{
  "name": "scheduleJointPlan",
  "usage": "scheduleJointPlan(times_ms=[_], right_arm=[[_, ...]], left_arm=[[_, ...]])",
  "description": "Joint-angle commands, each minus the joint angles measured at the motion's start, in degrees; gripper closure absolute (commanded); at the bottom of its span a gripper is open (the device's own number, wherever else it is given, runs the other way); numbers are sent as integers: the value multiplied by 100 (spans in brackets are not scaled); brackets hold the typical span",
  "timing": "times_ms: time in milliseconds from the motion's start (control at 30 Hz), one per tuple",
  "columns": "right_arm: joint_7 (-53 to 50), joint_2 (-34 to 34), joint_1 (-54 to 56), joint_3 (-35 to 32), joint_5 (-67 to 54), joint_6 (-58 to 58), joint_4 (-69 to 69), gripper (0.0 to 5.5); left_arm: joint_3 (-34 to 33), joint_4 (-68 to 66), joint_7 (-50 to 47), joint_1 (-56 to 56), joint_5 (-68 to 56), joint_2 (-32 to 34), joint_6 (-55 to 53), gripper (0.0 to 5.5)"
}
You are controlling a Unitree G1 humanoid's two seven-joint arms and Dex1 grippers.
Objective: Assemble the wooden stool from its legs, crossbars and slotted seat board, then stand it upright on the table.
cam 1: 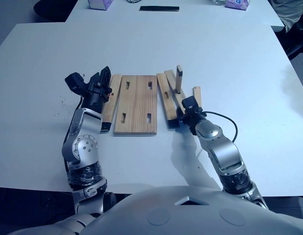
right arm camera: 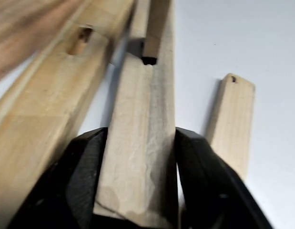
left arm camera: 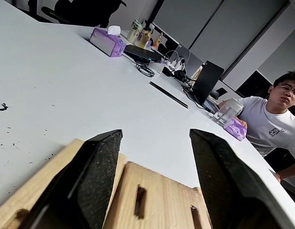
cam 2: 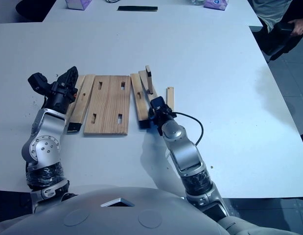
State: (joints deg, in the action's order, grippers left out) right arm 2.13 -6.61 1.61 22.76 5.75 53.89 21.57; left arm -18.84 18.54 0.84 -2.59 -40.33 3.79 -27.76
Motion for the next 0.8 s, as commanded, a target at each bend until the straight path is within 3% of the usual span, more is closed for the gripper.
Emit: scheduleJointPlan(times_ms=[33,300,400,600,800], right_arm=[[110,-137,68,37,91,153,-54,341],[339,0,508,-742,-269,-37,50,341],[794,57,1337,-1705,-973,8,36,345],[1859,182,3897,-3537,-2846,-580,-1988,345],[2871,-146,4758,-4290,-4029,-1063,-2947,345]], left_arm=[[19,38,-76,74,125,-62,133,288],[-41,-142,1,-129,98,-117,539,288],[-181,59,-34,-259,-129,-193,737,288],[-195,-317,117,-1623,-605,23,693,288],[198,-368,717,-3010,-1937,172,-227,186]])
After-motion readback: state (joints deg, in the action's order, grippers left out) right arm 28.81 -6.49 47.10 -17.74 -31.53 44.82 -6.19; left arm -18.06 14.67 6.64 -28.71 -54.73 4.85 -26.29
